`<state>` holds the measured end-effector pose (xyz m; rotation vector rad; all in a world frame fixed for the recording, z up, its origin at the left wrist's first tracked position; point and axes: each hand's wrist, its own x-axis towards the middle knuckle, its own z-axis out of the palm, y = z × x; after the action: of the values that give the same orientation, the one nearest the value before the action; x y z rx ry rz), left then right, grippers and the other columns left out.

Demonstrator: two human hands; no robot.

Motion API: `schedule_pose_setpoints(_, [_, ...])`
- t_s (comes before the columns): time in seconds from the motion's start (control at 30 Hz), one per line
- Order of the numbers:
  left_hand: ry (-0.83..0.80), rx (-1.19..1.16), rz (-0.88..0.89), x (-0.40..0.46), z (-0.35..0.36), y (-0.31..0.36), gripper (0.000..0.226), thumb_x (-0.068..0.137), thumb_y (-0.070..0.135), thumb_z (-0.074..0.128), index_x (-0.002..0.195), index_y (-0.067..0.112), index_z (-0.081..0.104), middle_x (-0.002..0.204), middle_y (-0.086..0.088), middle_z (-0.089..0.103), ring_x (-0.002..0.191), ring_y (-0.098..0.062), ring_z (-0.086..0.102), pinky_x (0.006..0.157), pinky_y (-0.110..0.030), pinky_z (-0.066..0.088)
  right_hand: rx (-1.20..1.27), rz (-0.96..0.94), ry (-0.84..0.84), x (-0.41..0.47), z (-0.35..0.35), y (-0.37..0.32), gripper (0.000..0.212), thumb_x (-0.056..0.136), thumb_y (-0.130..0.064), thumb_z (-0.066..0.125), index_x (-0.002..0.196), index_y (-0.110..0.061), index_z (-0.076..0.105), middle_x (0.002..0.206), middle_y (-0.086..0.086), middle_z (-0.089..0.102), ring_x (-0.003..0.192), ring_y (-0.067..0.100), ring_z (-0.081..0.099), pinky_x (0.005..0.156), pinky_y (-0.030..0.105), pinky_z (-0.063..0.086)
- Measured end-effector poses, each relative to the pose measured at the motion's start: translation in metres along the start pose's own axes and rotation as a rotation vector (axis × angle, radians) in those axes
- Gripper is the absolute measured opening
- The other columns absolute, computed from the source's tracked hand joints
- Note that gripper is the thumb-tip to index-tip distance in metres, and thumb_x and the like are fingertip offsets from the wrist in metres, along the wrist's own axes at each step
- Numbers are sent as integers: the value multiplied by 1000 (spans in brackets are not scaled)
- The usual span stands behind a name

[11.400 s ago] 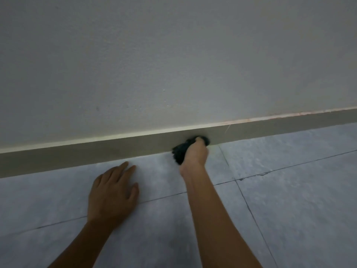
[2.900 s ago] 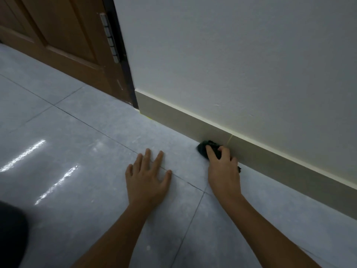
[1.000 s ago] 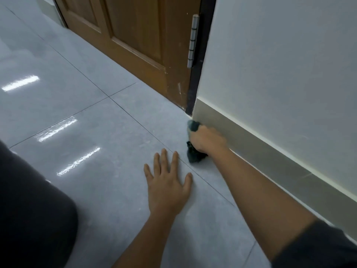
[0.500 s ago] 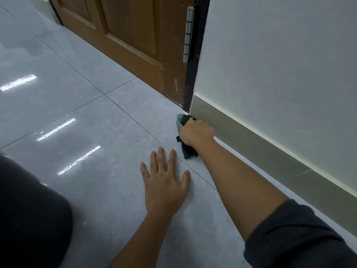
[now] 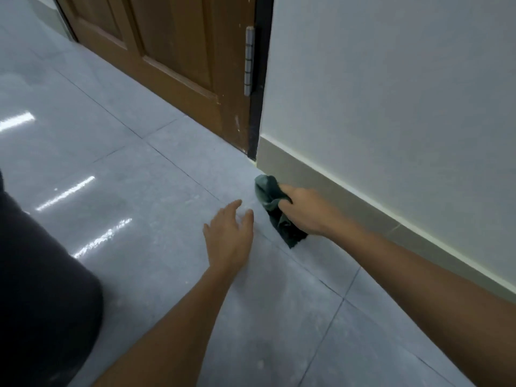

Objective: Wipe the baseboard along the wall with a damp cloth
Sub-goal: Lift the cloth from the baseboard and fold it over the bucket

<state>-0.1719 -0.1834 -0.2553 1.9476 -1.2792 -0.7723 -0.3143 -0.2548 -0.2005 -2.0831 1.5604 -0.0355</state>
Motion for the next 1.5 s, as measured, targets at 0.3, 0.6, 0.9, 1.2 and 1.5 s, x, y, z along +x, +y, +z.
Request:
schedule_pose_setpoints(0.3, [-316, -796, -97, -48, -96, 157, 35, 90, 34, 57, 111, 6, 59, 109, -15, 68, 98, -23, 67, 79, -30, 57, 2, -100, 105, -128, -134, -59, 45, 88, -37, 45, 133, -38, 43, 103, -1, 66, 85, 19, 61, 72, 34, 53])
schedule_pose_setpoints(0.6, [-263, -963, 41, -121, -211, 269, 28, 93, 21, 54, 119, 11, 50, 111, -13, 65, 91, -22, 64, 81, -40, 55, 585, -191, 295, -245, -250, -124, 58, 78, -27, 76, 130, -26, 50, 108, 2, 64, 92, 15, 66, 79, 31, 58])
schedule_pose_setpoints(0.9, [-220, -939, 342, -224, -303, 319, 22, 96, 14, 48, 112, 29, 51, 115, -3, 59, 101, -26, 61, 86, -46, 55, 1227, -4, -2, -349, -265, -162, 43, 87, -53, 57, 120, -25, 54, 128, 12, 55, 108, 31, 60, 104, 49, 39])
schedule_pose_setpoints(1.2, [-350, -964, 420, -325, -373, 327, 30, 97, 7, 41, 115, 18, 64, 123, -11, 61, 104, -28, 64, 73, -33, 57, 1328, -150, 4, -437, -244, -218, 64, 83, -63, 51, 127, -18, 58, 127, 11, 60, 111, 27, 58, 89, 48, 48])
schedule_pose_setpoints(1.5, [-330, -724, 463, -351, -436, 296, 55, 84, -2, 62, 130, 26, 51, 117, -2, 63, 100, -23, 67, 81, -38, 57, 1136, -235, 295, -494, -272, -279, 54, 88, -1, 65, 134, -22, 46, 123, 14, 57, 103, 29, 61, 84, 40, 56])
